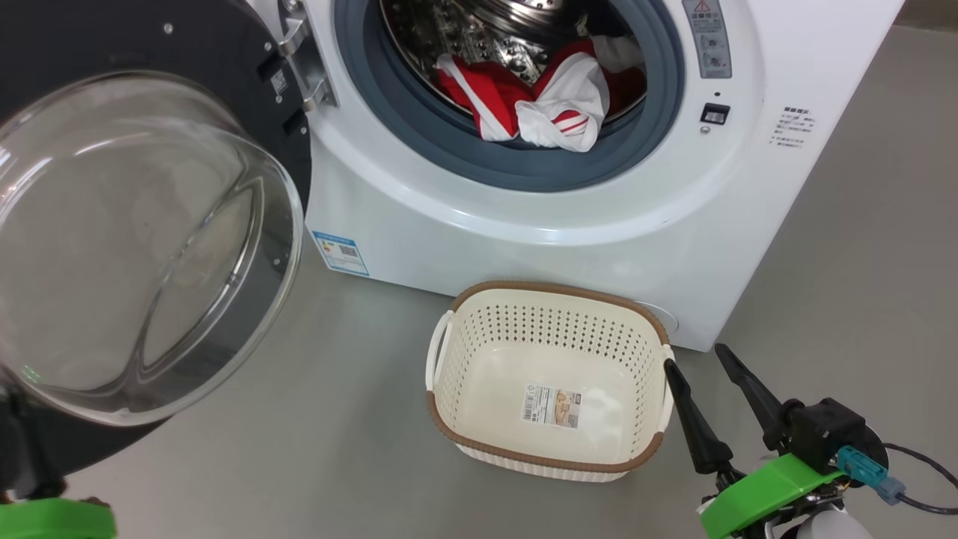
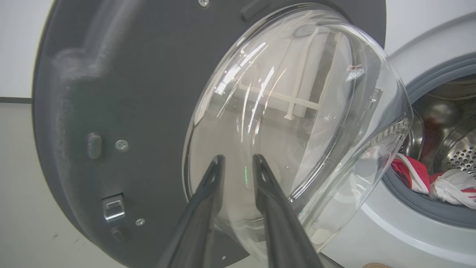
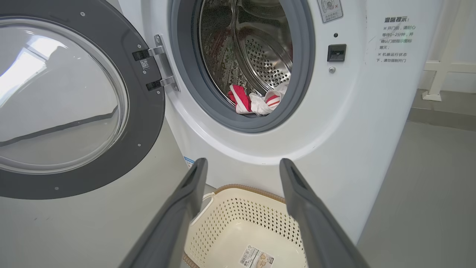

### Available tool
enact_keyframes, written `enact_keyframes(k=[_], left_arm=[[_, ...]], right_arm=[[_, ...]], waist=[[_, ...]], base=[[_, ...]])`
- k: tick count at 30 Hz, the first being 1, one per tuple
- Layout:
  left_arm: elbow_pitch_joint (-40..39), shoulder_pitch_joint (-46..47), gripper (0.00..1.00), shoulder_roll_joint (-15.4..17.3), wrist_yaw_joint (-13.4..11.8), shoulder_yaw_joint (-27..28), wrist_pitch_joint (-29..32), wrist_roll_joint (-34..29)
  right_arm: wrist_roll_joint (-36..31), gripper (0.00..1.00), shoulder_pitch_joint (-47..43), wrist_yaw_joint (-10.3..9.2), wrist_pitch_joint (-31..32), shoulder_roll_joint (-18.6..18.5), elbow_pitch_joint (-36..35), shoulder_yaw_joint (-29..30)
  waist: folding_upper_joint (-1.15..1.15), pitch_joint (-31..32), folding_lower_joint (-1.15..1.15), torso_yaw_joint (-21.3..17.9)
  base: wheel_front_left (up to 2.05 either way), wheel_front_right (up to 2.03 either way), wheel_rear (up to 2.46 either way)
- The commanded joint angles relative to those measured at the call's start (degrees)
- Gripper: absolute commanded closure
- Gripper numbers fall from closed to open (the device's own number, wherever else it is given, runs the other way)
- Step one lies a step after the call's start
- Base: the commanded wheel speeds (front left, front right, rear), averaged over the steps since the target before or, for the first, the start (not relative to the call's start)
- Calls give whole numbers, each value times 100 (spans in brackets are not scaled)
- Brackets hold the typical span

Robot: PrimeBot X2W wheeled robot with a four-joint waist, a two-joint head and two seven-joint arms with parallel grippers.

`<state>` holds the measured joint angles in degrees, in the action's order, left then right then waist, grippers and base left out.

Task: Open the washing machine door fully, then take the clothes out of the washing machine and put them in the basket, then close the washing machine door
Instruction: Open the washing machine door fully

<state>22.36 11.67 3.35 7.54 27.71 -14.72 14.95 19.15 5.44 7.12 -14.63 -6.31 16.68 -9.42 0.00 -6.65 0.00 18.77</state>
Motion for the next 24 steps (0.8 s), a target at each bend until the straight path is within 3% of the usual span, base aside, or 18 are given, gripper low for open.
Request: enact_keyframes(k=[1, 2, 3, 11, 24], left_arm=[[-270, -123, 27, 131, -6, 23, -28, -13], [-360, -209, 10, 109, -6, -64, -28, -12], [-447, -291, 0, 87, -6, -154, -28, -4], [-921, -795, 0, 16, -6, -1126, -28, 148], [-1419, -1190, 0, 217, -6, -2016, -28, 171]], right_arm=[[16, 0, -5, 36, -37, 17, -143, -57], [20, 0, -29, 36, -37, 25, -147, -39], [24, 0, -51, 36, -37, 35, -152, -20], [23, 0, -186, 36, -37, 98, -211, 203], [25, 0, -336, 36, -37, 161, -299, 521]], waist=[[0, 51, 0, -35], [0, 69, 0, -52], [0, 91, 0, -76], [0, 174, 0, -343], [0, 203, 0, -979]], base=[[0, 0, 0], [0, 0, 0], [0, 0, 0], [0, 0, 0], [0, 0, 0]])
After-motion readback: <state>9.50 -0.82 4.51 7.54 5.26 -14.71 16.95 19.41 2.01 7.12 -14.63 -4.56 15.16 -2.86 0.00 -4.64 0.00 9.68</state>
